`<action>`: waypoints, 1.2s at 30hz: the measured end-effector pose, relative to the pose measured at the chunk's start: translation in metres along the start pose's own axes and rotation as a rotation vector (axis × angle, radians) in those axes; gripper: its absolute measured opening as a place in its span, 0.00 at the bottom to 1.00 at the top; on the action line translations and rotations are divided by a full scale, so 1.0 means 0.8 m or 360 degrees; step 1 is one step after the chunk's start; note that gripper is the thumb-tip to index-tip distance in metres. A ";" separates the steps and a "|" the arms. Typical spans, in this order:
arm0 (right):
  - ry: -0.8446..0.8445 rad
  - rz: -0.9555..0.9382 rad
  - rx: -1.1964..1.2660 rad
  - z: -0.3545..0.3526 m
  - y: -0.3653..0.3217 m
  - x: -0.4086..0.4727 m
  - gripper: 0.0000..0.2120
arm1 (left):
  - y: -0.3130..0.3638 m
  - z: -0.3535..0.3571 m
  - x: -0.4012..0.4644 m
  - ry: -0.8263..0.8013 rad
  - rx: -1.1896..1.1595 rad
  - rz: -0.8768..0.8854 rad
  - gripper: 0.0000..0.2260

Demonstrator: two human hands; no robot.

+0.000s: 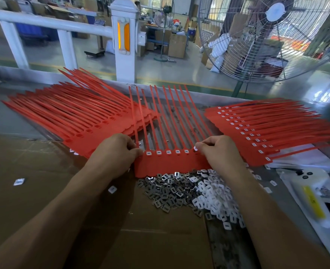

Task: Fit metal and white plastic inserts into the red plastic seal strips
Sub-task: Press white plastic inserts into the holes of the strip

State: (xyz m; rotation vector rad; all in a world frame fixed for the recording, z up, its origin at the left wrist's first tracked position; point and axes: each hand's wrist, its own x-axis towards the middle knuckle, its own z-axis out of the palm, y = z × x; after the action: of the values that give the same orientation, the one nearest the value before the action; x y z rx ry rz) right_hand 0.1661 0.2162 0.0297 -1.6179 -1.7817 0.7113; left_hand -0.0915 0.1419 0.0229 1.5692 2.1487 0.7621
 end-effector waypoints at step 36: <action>-0.0144 -0.0505 -0.1158 -0.005 -0.022 -0.024 0.16 | 0.001 0.002 0.000 -0.0008 -0.0022 -0.0011 0.07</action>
State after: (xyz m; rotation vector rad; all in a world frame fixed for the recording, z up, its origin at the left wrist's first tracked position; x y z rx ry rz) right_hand 0.1589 0.1953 0.0440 -1.6693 -2.4674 -0.0352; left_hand -0.0904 0.1427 0.0219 1.5548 2.1398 0.7684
